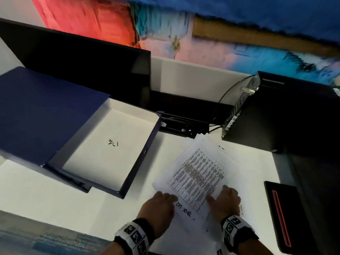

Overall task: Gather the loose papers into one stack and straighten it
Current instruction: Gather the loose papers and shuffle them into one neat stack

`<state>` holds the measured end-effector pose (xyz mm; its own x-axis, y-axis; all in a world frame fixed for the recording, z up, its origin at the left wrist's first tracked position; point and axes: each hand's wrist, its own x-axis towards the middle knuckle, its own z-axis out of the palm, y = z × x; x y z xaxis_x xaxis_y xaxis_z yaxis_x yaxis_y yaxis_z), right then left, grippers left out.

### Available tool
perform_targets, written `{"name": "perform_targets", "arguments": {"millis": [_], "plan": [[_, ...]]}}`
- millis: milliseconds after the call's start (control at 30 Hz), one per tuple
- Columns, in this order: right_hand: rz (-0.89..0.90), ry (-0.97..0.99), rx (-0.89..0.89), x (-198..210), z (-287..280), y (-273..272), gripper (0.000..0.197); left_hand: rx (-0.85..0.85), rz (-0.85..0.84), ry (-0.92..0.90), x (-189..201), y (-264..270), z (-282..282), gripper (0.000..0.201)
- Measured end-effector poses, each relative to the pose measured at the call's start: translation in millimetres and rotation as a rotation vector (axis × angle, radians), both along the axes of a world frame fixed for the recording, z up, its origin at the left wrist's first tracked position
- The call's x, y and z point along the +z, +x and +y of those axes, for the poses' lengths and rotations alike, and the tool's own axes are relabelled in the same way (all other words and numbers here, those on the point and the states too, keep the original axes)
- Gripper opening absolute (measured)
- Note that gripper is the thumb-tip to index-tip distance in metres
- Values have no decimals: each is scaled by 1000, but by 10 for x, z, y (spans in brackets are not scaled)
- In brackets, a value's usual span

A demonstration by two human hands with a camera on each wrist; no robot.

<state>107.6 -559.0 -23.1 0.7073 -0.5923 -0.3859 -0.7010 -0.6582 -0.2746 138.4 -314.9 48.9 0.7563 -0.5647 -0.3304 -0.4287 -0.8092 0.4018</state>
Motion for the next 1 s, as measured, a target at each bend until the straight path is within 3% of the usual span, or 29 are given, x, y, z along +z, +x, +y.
{"name": "perform_targets", "arguments": {"millis": [100,200,333,467,533,633,800,900,1000], "plan": [[-27,-31,88,-75,-91,50,91,63,-77,11,-235,331,-436,60],[-23,16,90,-66,-209,126,90,67,26,193,-503,518,-698,71],[-147,226,-173,-37,-239,153,109,13,97,315,-739,412,-841,75],[-214,423,-378,-6,-284,155,119,-34,104,149,-695,318,-887,68],[-245,458,-467,52,-333,166,117,34,17,44,-750,330,-841,65],[-244,498,-569,121,-352,193,109,131,6,57,-808,333,-748,69],[-210,444,-566,157,-369,197,93,166,39,-203,-731,426,-758,63],[-198,448,-495,106,-379,223,82,297,89,-180,-748,550,-700,71],[-196,462,-455,61,-315,259,92,349,192,-188,-720,614,-714,72]]}}
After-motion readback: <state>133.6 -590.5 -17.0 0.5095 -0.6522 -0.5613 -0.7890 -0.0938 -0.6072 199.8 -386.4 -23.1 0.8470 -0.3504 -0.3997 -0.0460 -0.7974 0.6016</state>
